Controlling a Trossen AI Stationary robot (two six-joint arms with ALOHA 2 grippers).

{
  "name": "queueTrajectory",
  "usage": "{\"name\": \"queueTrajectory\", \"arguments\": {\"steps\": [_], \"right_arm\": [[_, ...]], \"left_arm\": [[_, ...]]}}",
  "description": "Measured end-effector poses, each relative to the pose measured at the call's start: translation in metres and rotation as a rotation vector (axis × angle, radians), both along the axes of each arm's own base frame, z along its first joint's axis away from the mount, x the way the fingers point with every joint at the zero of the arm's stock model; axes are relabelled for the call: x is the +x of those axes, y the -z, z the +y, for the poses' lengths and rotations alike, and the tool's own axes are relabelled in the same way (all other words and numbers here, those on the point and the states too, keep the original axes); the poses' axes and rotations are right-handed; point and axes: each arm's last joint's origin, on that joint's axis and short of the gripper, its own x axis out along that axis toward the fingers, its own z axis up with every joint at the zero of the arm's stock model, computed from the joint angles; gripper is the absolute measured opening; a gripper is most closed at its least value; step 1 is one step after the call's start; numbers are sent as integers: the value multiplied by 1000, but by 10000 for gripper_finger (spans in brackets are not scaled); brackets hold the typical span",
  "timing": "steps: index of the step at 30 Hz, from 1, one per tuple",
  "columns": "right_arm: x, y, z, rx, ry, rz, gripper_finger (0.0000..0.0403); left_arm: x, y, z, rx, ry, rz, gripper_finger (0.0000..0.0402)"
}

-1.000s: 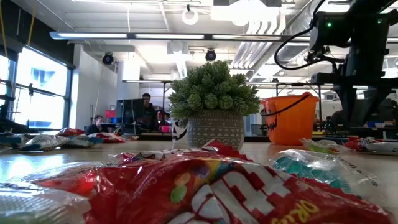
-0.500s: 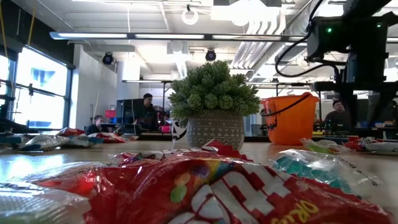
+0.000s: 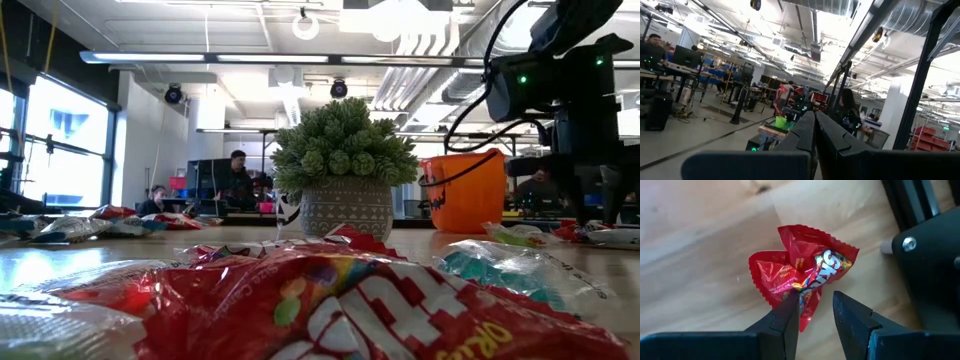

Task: Sort candy
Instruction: Put the red candy into the orange bucket

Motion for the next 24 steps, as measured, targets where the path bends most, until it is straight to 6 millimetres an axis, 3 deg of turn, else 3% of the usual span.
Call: {"name": "queueTrajectory", "arguments": {"steps": [8,17,24], "right_arm": [[-8,23,0,-21,73,-22,114],[-11,25,1,-21,66,-17,109],[-10,26,2,-32,40,-23,26]], "left_arm": [[0,0,0,13,-5,3,1],[0,0,0,12,-5,3,1],[0,0,0,12,-5,-2,1]]}}
